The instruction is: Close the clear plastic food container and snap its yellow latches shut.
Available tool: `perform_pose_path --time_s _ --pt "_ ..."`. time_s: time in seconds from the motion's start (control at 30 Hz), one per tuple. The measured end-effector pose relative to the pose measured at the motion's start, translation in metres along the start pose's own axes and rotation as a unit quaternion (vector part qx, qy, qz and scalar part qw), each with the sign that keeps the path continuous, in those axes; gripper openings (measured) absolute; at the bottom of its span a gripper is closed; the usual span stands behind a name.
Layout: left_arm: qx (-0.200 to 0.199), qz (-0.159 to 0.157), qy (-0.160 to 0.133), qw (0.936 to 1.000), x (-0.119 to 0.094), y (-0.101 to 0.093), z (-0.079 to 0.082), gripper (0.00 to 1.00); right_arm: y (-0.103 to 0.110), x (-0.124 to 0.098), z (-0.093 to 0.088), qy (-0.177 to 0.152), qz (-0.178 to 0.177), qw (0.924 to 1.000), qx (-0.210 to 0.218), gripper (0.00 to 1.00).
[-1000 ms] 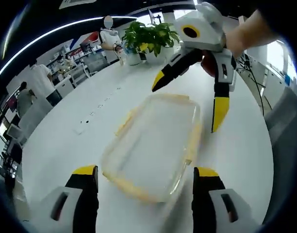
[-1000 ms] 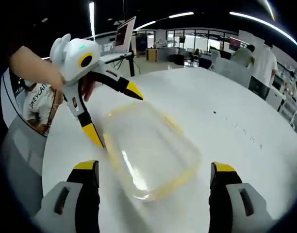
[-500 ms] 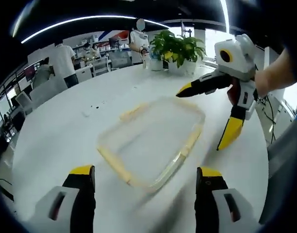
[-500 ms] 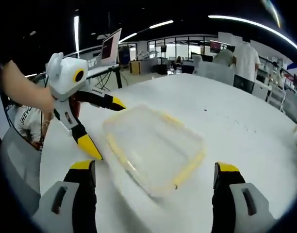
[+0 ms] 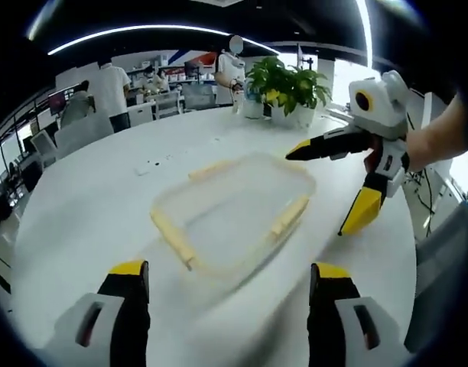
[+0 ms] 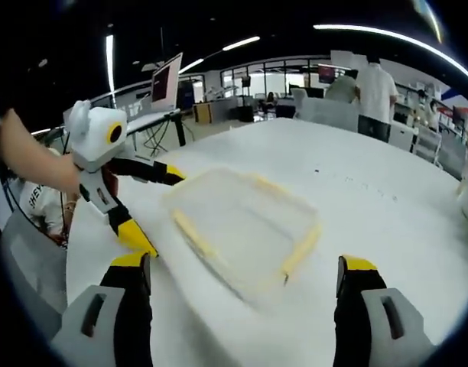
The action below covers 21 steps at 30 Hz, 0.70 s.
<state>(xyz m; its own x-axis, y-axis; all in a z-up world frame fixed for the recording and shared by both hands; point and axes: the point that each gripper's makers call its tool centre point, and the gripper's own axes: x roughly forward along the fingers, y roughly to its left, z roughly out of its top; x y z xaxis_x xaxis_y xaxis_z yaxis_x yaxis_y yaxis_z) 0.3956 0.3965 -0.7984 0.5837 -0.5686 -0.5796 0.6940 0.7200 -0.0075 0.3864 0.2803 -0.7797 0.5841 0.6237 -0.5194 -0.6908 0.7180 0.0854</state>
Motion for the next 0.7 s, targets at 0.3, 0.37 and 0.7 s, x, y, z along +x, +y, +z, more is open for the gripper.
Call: perform_pose_path --time_s 0.3,0.37,0.7 --pt "-0.023 0.018 -0.013 0.9995 -0.018 0.007 -0.004 0.82 -0.003 -0.019 0.005 -0.018 -0.033 0.9992 0.011 0.99" --pt "-0.029 0.021 -0.016 0.9992 -0.022 0.008 -0.007 0.82 -0.002 -0.023 0.006 -0.022 -0.036 0.9990 0.013 0.98" --pt "-0.058 0.038 -0.022 0.9974 -0.049 0.016 -0.018 0.80 0.000 -0.044 0.008 -0.038 -0.052 0.9976 0.026 0.96"
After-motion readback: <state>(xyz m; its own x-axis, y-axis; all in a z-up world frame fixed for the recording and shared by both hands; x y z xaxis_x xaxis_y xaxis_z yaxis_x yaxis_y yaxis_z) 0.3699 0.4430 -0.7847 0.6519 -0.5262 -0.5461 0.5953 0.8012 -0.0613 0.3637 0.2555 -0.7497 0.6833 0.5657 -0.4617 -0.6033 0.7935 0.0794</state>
